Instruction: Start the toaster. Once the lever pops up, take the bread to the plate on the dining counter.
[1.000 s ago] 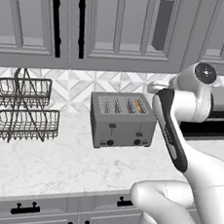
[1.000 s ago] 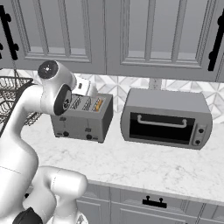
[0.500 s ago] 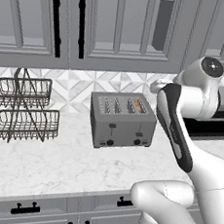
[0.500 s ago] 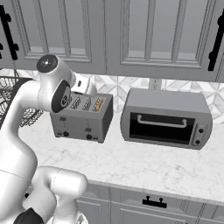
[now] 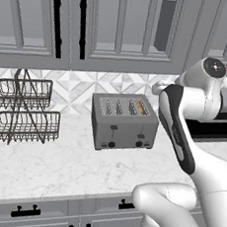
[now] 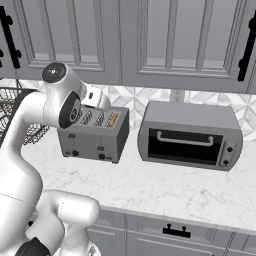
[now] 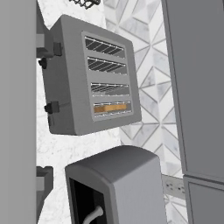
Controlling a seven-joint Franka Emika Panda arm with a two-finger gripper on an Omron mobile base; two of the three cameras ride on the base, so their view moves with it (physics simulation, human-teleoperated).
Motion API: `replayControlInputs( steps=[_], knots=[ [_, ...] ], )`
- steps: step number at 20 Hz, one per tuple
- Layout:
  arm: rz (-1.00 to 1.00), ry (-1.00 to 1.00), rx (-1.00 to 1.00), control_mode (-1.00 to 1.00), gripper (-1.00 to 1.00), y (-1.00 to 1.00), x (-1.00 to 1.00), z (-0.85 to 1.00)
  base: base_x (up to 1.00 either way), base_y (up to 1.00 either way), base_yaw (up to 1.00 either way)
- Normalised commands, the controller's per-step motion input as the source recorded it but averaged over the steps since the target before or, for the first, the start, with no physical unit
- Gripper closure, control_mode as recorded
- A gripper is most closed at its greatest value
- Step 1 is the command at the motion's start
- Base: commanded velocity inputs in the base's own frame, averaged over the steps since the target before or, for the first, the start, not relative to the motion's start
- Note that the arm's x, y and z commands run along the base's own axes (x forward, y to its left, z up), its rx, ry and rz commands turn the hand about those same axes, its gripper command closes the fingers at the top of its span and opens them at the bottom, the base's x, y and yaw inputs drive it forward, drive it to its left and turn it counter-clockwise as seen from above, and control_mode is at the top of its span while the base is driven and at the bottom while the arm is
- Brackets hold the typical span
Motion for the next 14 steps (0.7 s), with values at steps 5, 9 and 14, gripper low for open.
replayControlInputs(
  steps=[5,9,14],
  knots=[
    [0.0,0.0,0.0,-1.0,-1.0,0.0,0.0,0.0,0.0,0.0,0.0],
    [0.0,0.0,0.0,-1.0,-1.0,0.0,0.0,0.0,0.0,0.0,0.0],
    [0.0,0.0,0.0,-1.0,-1.0,0.0,0.0,0.0,0.0,0.0,0.0]
  ],
)
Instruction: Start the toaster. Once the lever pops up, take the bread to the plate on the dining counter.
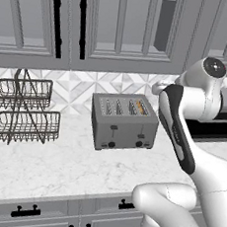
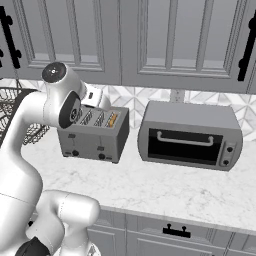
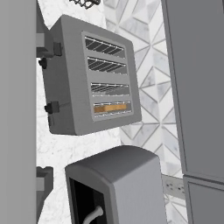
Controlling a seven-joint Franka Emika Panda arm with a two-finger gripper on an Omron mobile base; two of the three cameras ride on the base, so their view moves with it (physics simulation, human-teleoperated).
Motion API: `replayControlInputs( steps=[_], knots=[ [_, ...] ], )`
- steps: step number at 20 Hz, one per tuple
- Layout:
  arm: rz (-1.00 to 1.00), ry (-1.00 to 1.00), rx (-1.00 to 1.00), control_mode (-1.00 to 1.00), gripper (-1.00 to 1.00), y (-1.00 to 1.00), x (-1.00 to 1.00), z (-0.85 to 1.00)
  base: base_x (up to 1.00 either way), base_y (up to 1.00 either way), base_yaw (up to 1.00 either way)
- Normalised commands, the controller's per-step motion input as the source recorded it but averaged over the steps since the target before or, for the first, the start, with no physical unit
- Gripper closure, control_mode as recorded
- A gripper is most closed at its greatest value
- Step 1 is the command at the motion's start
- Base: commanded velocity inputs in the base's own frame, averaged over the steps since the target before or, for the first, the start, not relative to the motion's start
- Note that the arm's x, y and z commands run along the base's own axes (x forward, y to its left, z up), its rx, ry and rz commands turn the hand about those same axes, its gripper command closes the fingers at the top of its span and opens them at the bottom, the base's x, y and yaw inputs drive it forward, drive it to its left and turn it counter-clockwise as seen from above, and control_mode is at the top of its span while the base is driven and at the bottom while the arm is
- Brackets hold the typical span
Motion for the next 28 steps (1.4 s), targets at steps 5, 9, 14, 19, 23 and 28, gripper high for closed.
replayControlInputs(
  steps=[5,9,14,19,23,28],
  knots=[
    [0.0,0.0,0.0,-1.0,-1.0,0.0,0.0,0.0,0.0,0.0,0.0],
    [0.0,0.0,0.0,-1.0,-1.0,0.0,0.0,0.0,0.0,0.0,0.0],
    [0.0,0.0,0.0,-1.0,-1.0,0.0,0.0,0.0,0.0,0.0,0.0],
    [0.0,0.0,0.0,-1.0,-1.0,0.0,0.0,0.0,0.0,0.0,0.0],
    [0.0,0.0,0.0,-1.0,-1.0,0.0,0.0,0.0,0.0,0.0,0.0],
    [0.0,0.0,0.0,-1.0,-1.0,0.0,0.0,0.0,0.0,0.0,0.0]
  ],
)
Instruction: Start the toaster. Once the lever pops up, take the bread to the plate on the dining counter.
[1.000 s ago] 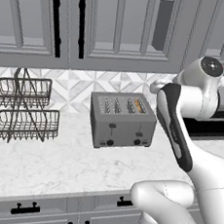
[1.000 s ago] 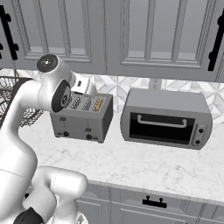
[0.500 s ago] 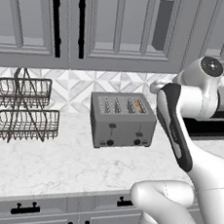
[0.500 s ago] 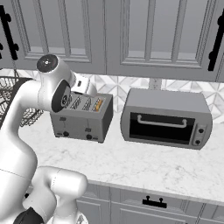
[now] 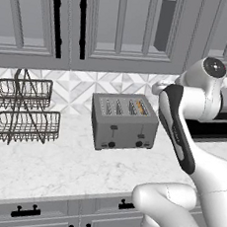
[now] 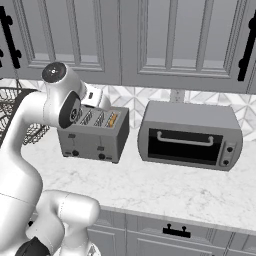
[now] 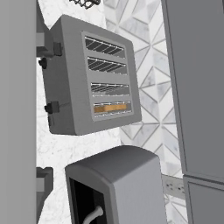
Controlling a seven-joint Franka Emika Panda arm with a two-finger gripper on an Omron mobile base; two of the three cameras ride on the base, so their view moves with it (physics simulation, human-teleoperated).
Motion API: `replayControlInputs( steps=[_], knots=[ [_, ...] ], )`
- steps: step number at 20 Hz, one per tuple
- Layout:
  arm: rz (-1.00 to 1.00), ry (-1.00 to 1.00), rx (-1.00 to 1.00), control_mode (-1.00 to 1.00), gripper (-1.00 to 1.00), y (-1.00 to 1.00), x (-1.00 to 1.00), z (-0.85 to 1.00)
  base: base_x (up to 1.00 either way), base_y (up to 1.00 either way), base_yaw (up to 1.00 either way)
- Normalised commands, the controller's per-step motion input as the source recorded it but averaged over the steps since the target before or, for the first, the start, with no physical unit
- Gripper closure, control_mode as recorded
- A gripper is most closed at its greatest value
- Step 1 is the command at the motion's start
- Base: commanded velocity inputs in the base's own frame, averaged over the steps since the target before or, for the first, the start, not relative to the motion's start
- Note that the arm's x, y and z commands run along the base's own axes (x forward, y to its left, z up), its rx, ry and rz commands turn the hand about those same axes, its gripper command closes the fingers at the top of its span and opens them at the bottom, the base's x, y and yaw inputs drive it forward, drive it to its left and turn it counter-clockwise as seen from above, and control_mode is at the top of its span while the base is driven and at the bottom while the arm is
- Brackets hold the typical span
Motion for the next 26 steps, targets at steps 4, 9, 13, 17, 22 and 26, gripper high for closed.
replayControlInputs(
  steps=[4,9,13,17,22,26],
  knots=[
    [0.0,0.0,0.0,-1.0,-1.0,0.0,0.0,0.0,0.0,0.0,0.0],
    [0.0,0.0,0.0,-1.0,-1.0,0.0,0.0,0.0,0.0,0.0,0.0],
    [0.0,0.0,0.0,-1.0,-1.0,0.0,0.0,0.0,0.0,0.0,0.0],
    [0.0,0.0,0.0,-1.0,-1.0,0.0,0.0,0.0,0.0,0.0,0.0],
    [0.0,0.0,0.0,-1.0,-1.0,0.0,0.0,0.0,0.0,0.0,0.0],
    [0.0,0.0,0.0,-1.0,-1.0,0.0,0.0,0.0,0.0,0.0,0.0]
  ],
)
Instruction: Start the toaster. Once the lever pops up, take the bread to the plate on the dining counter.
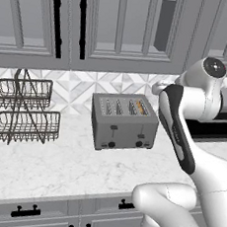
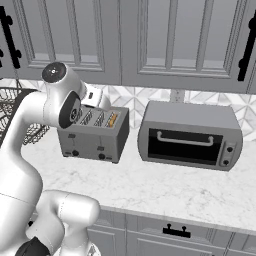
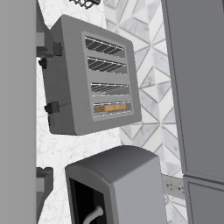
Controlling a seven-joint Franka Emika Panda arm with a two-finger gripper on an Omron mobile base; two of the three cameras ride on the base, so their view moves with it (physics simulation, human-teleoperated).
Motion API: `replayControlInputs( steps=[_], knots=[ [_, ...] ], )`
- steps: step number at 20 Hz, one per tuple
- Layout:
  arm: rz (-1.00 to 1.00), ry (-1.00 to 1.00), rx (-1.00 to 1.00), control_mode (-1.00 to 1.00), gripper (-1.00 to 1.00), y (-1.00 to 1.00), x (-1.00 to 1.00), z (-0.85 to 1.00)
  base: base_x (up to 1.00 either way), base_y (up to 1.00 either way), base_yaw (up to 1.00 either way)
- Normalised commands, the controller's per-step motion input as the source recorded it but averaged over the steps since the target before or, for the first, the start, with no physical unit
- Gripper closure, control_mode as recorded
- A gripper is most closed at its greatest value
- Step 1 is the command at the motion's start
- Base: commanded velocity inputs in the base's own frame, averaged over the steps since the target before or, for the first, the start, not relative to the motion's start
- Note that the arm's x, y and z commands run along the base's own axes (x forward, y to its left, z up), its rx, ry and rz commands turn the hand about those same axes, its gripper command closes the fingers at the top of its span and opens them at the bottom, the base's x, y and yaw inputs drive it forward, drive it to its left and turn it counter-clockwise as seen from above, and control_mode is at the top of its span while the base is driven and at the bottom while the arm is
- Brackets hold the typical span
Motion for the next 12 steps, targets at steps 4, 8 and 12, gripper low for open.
replayControlInputs(
  steps=[4,8,12],
  knots=[
    [0.0,0.0,0.0,-1.0,-1.0,0.0,0.0,0.0,0.0,0.0,0.0],
    [0.0,0.0,0.0,-1.0,-1.0,0.0,0.0,0.0,0.0,0.0,0.0],
    [0.0,0.0,0.0,-1.0,-1.0,0.0,0.0,0.0,0.0,0.0,0.0]
  ],
)
